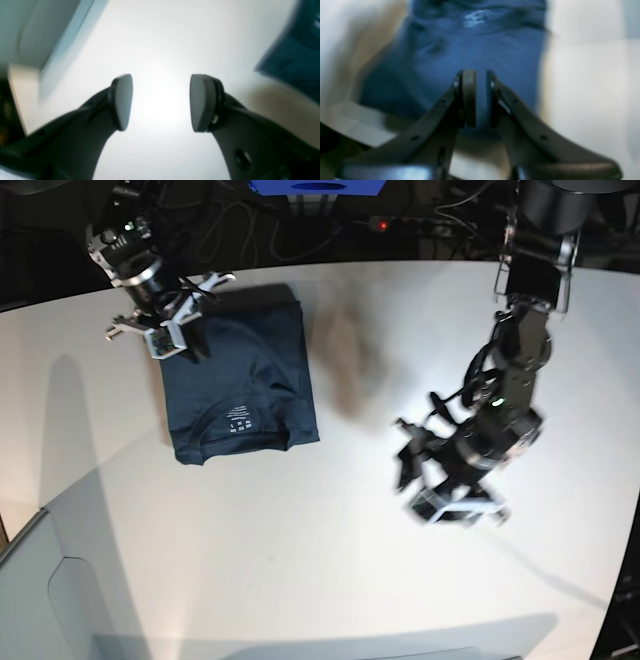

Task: Fold the T-shirt properly
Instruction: 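Rotate the folded shirt with the left gripper, pulling its edge around, then release the shirt and smooth its edge with the right gripper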

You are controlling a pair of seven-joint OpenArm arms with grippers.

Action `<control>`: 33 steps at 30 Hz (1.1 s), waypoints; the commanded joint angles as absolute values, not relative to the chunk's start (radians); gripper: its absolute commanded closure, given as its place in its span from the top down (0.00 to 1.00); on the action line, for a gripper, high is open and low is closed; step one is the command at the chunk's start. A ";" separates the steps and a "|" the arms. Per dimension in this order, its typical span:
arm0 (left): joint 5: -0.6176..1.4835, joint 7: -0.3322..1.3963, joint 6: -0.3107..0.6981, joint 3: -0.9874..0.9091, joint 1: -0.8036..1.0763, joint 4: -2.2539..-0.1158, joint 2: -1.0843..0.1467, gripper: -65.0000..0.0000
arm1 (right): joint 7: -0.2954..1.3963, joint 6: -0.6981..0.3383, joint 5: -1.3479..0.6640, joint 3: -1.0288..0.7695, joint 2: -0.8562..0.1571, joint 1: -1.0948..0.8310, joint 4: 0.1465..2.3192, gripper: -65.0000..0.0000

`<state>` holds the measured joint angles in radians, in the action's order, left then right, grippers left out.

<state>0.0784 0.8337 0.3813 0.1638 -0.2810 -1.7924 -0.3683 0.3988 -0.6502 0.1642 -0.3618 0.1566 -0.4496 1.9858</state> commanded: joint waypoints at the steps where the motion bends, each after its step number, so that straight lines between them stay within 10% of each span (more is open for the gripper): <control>1: 0.084 0.814 0.383 0.079 -0.245 -1.831 -0.372 0.53 | 0.372 -0.661 0.150 -0.334 0.156 -0.452 1.998 0.09; 13: 0.091 0.809 0.390 -0.418 0.045 -1.862 -0.302 0.53 | 0.367 -0.661 0.157 -0.139 0.151 -0.409 1.828 0.09; 33: 0.091 0.817 0.390 -0.432 0.068 -1.863 -0.300 0.53 | 0.234 -0.661 0.151 -0.035 0.084 -0.519 1.824 0.08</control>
<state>0.0860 0.8345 0.3943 -0.4282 0.0776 -1.8458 -0.2878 0.2680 -0.6506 0.1761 -0.0345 0.0830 -0.5228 1.8023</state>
